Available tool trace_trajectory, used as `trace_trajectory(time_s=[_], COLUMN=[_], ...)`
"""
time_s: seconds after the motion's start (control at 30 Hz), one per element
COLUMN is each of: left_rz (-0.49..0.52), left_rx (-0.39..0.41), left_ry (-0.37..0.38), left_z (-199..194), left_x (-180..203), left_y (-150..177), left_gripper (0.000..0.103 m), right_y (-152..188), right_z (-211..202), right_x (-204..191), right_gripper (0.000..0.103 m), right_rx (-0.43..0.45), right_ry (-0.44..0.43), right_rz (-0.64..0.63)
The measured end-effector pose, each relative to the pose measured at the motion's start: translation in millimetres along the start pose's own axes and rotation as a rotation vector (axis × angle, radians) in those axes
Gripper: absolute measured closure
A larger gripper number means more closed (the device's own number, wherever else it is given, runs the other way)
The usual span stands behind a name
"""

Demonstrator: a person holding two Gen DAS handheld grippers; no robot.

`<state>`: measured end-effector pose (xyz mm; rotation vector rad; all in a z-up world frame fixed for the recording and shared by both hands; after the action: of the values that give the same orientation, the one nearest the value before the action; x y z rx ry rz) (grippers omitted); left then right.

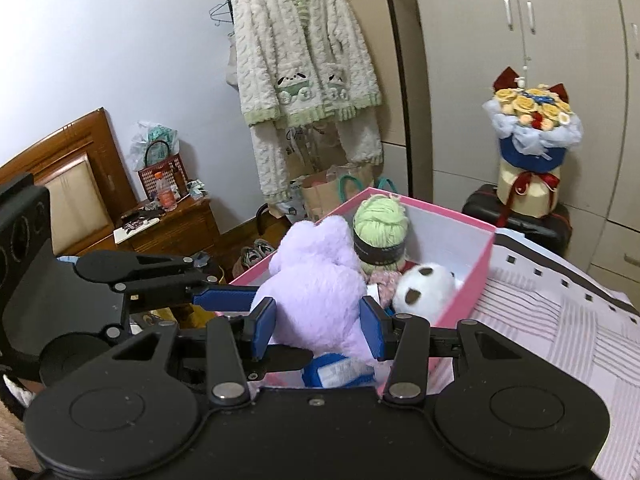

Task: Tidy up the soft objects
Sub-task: 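Lower the lilac plush into the box and open the right tool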

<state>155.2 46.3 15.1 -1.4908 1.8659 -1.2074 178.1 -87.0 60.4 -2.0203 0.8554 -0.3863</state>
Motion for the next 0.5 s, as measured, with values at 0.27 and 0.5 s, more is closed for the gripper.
trace_trajectory(time_s=[0.27, 0.5], left_rz=[-0.035, -0.073], left_rx=[-0.044, -0.095], left_ry=[-0.026, -0.004], left_z=[40, 78], left_x=[-41, -67], left_y=[-7, -8], left_gripper=[0.057, 0.057], right_y=[-6, -5], right_z=[54, 92], right_x=[14, 32], right_gripper=[0.051, 0.051], right_rx=[0.009, -0.017], right_ry=[-0.026, -0.022], right_rz=[-0.026, -0.01])
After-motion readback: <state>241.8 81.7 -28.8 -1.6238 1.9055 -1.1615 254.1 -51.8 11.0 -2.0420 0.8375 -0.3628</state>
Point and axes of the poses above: each gripper's, at about its wrist camera, not at the fingertips, and z roughly the way its jaws point, x to its right, y to its underside, the point moved 2 cm from there along z, roughly the way its jaws point, and after that the axes turned 9 degrees about -z, right-handed, at the moved point
